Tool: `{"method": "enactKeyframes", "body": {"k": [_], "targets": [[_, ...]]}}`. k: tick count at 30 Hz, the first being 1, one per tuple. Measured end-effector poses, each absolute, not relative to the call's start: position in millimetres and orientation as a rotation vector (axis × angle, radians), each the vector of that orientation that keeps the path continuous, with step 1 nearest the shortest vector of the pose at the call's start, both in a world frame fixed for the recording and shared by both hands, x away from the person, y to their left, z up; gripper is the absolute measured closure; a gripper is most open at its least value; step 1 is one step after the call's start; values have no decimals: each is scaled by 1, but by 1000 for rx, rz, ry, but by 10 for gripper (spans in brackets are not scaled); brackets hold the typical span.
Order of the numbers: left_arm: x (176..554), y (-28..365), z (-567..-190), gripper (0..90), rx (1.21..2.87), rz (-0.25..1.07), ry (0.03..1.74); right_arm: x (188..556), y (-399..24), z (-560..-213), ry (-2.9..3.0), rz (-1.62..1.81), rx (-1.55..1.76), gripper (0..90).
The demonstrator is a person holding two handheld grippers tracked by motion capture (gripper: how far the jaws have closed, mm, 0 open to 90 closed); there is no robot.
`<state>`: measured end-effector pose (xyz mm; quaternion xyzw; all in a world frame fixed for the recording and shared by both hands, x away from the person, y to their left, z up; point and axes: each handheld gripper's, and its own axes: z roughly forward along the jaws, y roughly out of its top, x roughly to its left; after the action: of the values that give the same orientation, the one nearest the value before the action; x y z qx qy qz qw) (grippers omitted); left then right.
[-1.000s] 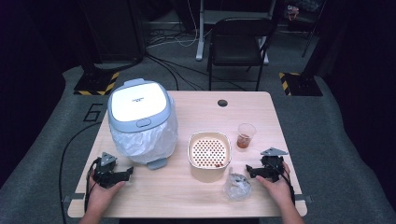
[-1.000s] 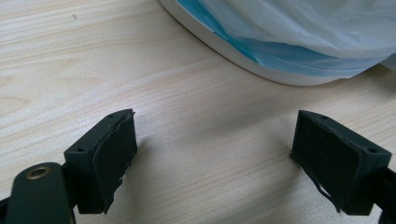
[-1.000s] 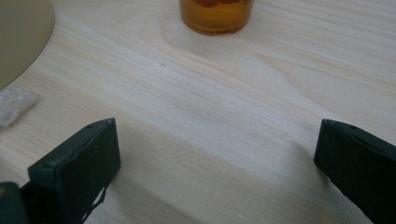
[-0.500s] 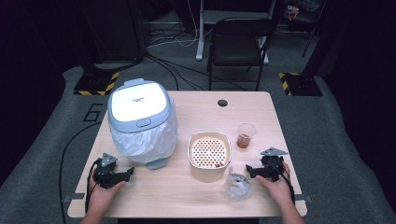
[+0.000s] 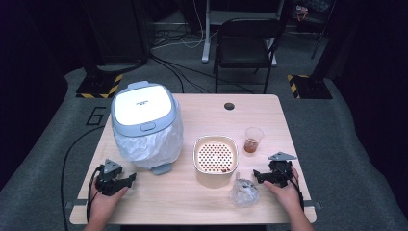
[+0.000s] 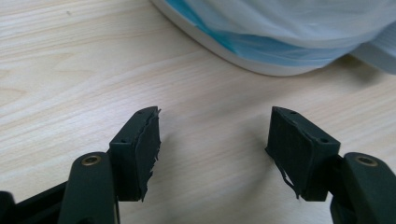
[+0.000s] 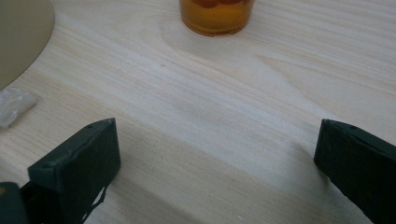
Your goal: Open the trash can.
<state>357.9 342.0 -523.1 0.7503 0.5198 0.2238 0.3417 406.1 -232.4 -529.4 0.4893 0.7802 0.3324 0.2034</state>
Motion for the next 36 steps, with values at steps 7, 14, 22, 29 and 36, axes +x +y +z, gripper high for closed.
{"method": "enactKeyframes", "body": {"k": [7, 14, 22, 29, 36], "targets": [[344, 326, -508, 355, 1938, 495, 1247, 406, -232, -529, 2177, 927, 1365, 0], [340, 311, -504, 388, 1971, 426, 1179, 406, -232, -529, 2178, 928, 1366, 0], [337, 292, -498, 400, 1989, 374, 1125, 406, -233, -529, 2179, 927, 1364, 0], [334, 272, -491, 408, 2058, 359, 1023, 406, -232, -529, 2178, 927, 1364, 0], [336, 249, -488, 409, 2031, 323, 1019, 406, -232, -529, 2177, 927, 1365, 0]]}}
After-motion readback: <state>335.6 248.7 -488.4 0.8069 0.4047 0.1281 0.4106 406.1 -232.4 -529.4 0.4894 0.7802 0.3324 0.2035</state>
